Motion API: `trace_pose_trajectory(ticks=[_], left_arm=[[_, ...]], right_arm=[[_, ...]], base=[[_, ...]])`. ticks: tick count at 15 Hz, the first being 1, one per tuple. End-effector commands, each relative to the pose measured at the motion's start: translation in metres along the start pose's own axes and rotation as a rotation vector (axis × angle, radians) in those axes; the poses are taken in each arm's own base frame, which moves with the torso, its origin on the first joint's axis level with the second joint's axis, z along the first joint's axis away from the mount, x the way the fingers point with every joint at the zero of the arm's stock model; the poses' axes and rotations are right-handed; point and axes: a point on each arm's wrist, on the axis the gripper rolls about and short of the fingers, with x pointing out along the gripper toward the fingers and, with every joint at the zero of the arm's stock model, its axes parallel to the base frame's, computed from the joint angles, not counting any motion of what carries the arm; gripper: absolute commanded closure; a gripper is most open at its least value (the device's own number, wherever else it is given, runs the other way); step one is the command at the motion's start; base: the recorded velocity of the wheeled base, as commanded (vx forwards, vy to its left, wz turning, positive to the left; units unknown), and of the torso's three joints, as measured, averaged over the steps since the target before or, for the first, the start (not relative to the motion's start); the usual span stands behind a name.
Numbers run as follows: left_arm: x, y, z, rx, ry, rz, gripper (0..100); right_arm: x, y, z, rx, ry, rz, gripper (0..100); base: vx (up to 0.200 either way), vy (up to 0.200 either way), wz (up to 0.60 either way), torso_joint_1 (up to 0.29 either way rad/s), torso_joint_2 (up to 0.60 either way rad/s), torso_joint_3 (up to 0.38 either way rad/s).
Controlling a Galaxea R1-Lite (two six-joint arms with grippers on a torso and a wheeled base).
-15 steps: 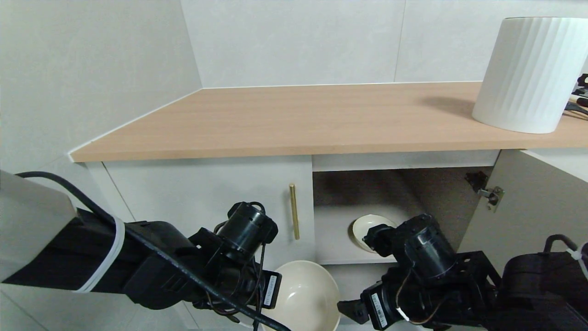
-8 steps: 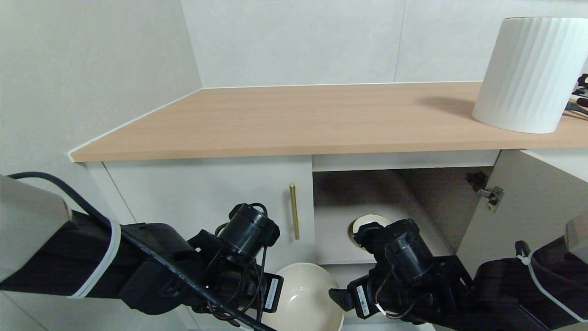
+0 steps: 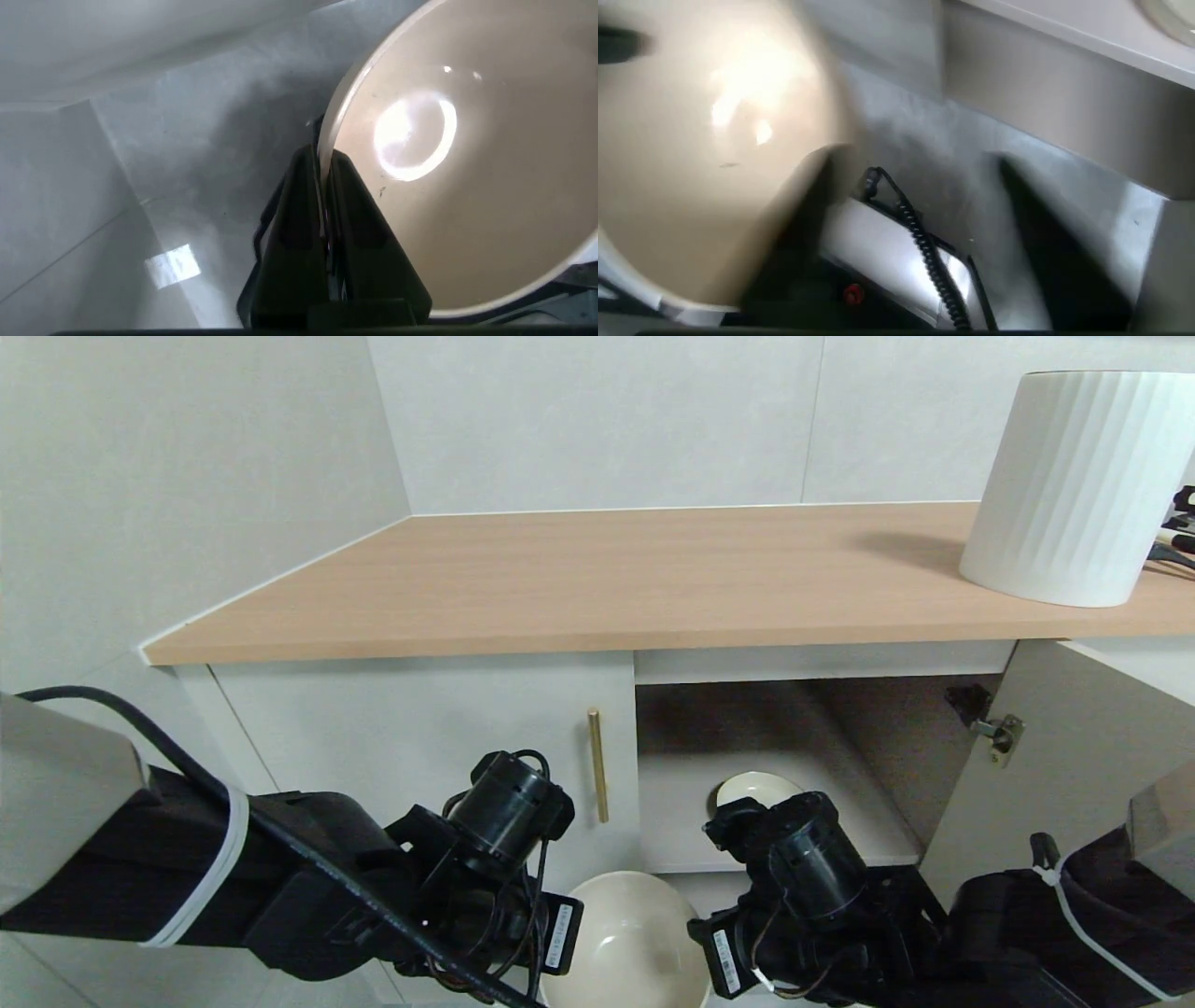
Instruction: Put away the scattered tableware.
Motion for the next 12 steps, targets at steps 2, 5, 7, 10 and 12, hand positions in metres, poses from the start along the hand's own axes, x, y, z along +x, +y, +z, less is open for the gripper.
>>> trace_pose_trajectory(ticks=[2, 5, 7, 10, 12], left_arm=[[-0.0016, 0.0008, 0.0001, -0.001, -0.002, 0.005, 100], [-0.0017, 0.0003, -0.0001, 0.000, -0.002, 0.005, 100], [-0.0017, 0.0003, -0.0001, 0.000, -0.002, 0.005, 100], [-0.0012, 0.0003, -0.0001, 0.000, -0.002, 0.005, 100], [-0.0012, 0.0003, -0.0001, -0.002, -0.002, 0.005, 0]], right_arm=[[0.0009, -0.0008, -0.0011, -0.002, 0.006, -0.009, 100], [0.0009, -0.0009, -0.0013, -0.002, 0.008, -0.009, 100], [0.0009, -0.0008, -0.0011, -0.002, 0.006, -0.009, 100], [0.0009, -0.0008, -0.0011, -0.002, 0.006, -0.009, 100], [0.0013, -0.0009, -0.0016, -0.002, 0.009, -0.010, 100]], base=[[0.000, 0.000, 0.00, 0.000, 0.00, 0.000], [0.000, 0.000, 0.00, 0.000, 0.00, 0.000], [0.000, 0.000, 0.00, 0.000, 0.00, 0.000], [0.000, 0.000, 0.00, 0.000, 0.00, 0.000], [0.000, 0.000, 0.00, 0.000, 0.00, 0.000]])
